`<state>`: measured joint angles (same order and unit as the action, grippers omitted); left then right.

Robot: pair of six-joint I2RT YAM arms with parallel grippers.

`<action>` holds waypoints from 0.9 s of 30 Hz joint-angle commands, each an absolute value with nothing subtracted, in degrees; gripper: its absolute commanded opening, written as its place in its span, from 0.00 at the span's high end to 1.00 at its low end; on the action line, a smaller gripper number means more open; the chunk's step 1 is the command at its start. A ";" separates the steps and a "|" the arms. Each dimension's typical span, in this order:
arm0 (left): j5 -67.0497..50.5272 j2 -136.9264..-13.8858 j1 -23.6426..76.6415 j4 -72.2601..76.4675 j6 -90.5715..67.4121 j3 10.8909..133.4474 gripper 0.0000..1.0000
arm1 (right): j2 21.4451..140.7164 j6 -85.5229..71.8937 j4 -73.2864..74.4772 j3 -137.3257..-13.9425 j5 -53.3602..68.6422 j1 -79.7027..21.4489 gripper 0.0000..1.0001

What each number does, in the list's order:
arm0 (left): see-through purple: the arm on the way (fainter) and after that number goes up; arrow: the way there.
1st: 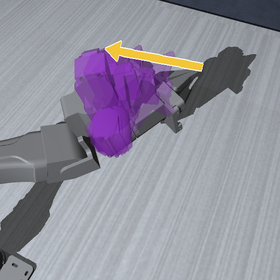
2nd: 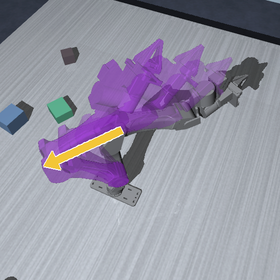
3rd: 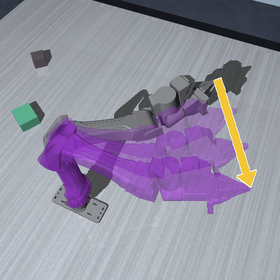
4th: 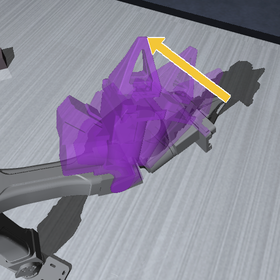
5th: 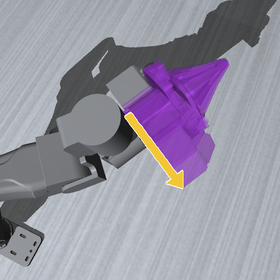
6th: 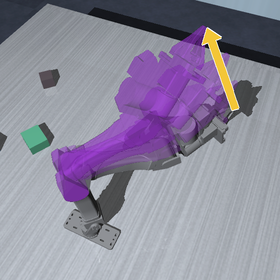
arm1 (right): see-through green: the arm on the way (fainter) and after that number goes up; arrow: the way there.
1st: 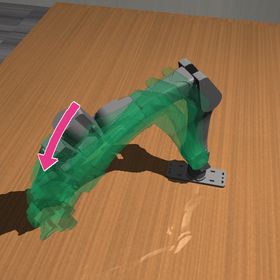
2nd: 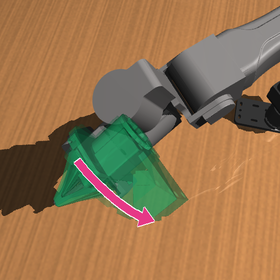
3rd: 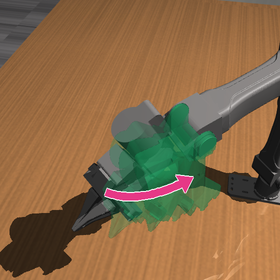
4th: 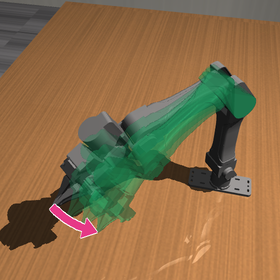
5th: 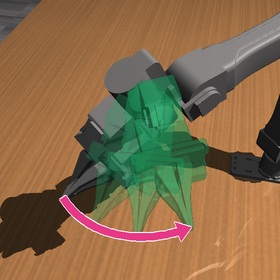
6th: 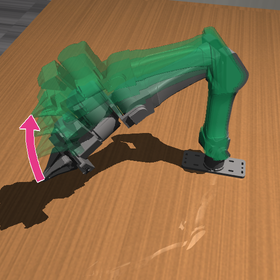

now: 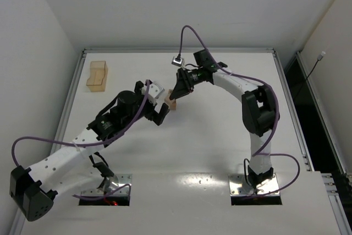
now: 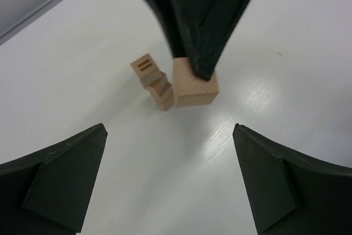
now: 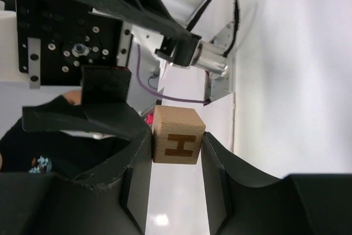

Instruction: Build the wood block tower

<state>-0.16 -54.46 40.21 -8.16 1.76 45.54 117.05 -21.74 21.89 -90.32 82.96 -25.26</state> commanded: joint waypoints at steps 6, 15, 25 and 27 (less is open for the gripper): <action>7.73 -53.00 34.28 -12.03 -4.92 49.83 0.01 | 112.94 -0.51 44.61 -99.72 59.20 -21.01 1.00; 8.60 -54.48 29.00 -20.03 -3.34 51.68 0.01 | 109.34 0.35 48.78 -104.41 24.92 -23.38 1.00; 12.74 -55.72 24.71 -21.18 0.44 52.73 0.01 | 109.51 5.97 46.41 -109.42 13.45 -32.07 1.00; 12.74 -56.25 23.38 -21.88 0.44 54.22 0.01 | 111.26 7.81 46.41 -111.87 11.79 -34.01 1.00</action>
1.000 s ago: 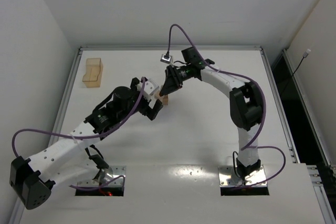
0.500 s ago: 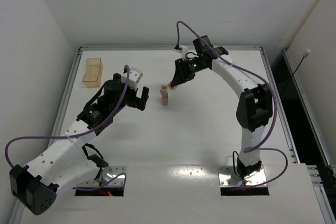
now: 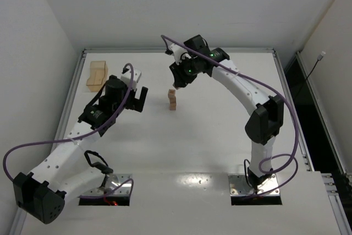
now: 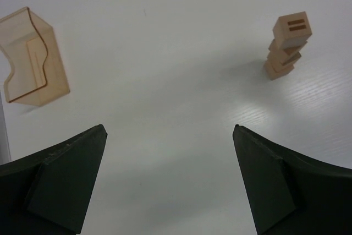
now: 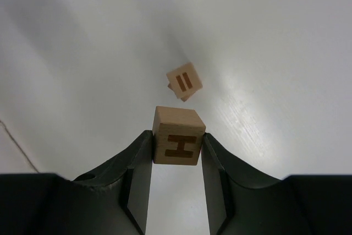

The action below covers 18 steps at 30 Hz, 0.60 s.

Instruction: Build the wood block tower

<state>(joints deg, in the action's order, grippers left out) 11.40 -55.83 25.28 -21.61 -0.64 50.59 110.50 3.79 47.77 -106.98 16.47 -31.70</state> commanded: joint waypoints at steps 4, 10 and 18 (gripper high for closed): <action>13.27 -56.78 21.62 -22.94 0.44 54.84 0.01 | 113.90 7.82 47.64 -114.61 5.64 -36.30 1.00; 14.85 -58.35 17.14 -24.08 -0.62 56.87 0.01 | 115.92 7.83 48.34 -114.61 -1.31 -39.02 1.00; 12.49 -60.47 11.87 -25.14 -3.87 58.71 0.01 | 118.48 6.68 49.48 -116.80 -2.02 -39.55 1.00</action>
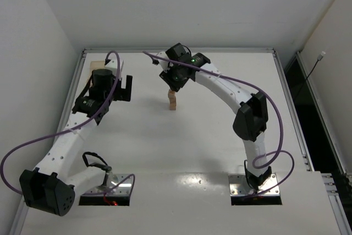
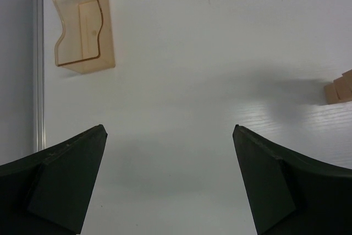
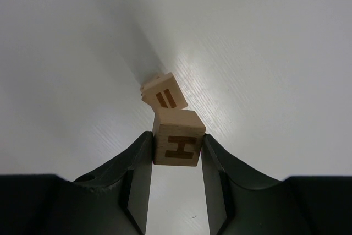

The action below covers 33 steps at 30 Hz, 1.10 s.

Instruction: Build the wood block tower

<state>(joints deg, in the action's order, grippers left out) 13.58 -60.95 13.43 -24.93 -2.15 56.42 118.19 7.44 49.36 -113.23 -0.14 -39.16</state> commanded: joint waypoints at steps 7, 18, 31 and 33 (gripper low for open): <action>8.71 -60.47 6.95 -25.14 -7.03 57.57 0.01 | 120.32 7.82 50.01 -118.65 -2.02 -40.08 1.00; 6.15 -61.00 4.66 -25.14 -8.70 57.57 0.01 | 122.60 8.35 51.06 -119.71 -1.49 -41.13 1.00; 4.48 -61.52 4.13 -25.14 -8.70 57.57 0.01 | 123.66 8.88 51.59 -120.23 -1.49 -41.13 1.00; 3.96 -61.52 4.13 -25.14 -8.70 57.57 0.01 | 123.66 8.88 51.59 -120.23 -1.49 -41.13 1.00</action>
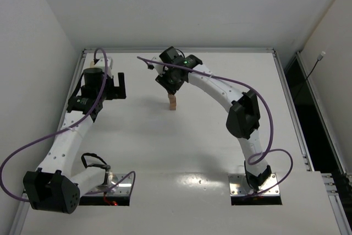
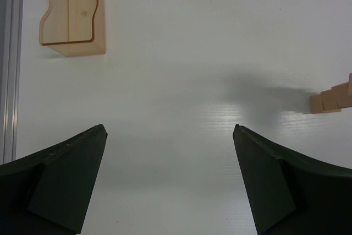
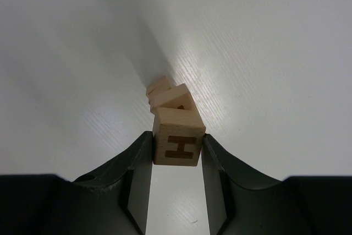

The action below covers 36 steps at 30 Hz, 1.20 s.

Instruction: Build the wood block tower

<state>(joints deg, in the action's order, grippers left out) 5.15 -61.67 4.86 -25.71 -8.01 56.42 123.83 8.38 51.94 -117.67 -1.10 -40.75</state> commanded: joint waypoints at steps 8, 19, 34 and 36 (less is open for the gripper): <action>3.96 -62.05 4.13 -25.14 -9.22 57.57 0.01 | 124.28 8.88 51.59 -120.76 -1.49 -41.13 0.97; 2.82 -62.05 3.60 -25.14 -9.23 57.04 0.01 | 125.33 8.88 51.06 -121.29 -2.02 -41.13 0.94; 2.81 -62.58 3.60 -25.14 -9.23 56.51 0.01 | 125.86 8.88 51.06 -121.29 -2.11 -41.13 0.51; 2.81 -62.58 3.60 -25.14 -9.23 56.51 0.01 | 125.86 8.88 51.06 -121.29 -2.11 -41.13 0.45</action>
<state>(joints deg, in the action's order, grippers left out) 3.36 -62.78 4.40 -26.04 -8.25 56.40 125.54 8.95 51.72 -118.98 -1.56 -40.75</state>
